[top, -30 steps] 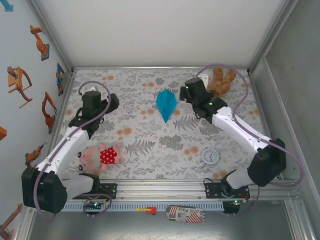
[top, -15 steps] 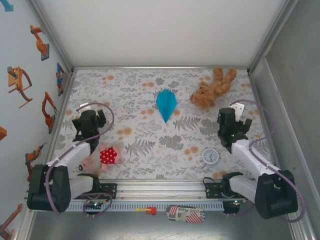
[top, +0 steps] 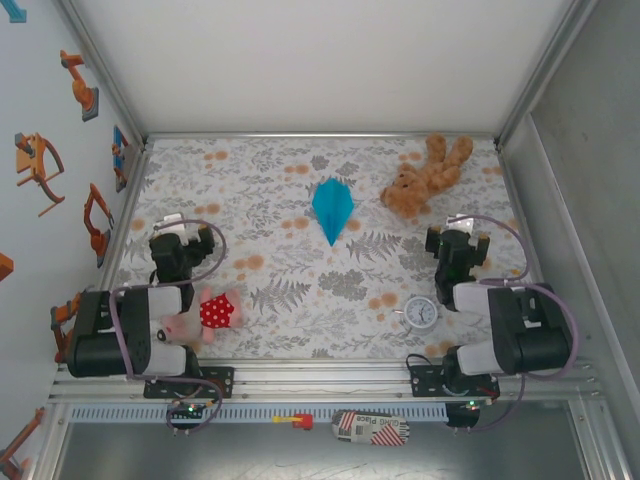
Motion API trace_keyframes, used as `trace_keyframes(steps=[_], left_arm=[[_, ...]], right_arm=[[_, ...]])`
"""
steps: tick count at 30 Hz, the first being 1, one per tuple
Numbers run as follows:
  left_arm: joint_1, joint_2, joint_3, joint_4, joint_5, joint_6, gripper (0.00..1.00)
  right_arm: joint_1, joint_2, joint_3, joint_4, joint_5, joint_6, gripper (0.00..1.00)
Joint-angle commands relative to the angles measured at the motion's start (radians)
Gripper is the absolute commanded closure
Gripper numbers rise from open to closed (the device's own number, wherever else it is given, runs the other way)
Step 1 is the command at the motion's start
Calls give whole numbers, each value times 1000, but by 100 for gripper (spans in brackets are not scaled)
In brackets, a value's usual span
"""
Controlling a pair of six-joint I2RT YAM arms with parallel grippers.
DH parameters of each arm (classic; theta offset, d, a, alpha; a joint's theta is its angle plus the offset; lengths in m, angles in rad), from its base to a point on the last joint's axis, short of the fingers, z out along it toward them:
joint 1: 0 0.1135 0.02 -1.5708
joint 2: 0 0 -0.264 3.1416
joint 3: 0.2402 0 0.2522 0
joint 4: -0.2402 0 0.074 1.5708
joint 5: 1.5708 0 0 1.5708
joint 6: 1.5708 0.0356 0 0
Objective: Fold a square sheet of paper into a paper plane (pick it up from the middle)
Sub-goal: Reset both arms
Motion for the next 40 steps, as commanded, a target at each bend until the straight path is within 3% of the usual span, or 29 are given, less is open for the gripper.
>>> trace_keyframes(steps=[1,8,11,13,40], left_arm=[[9,49,27,87,89,6,4],[-1,118,50,106,137,38,4],[-17,134,79,74,100,43,4],[-29,129,139,-54,39,41,4],[-28,135,136,-41,40,41,4]], right_arm=[[-25,55,32,149,-100,-23,1],[-76,127,7,247,-229,-4,1],[-78,122,21,212,-219,5,1],[-82,122,34,187,-206,17,1],[-107,117,47,151,-209,48,1]])
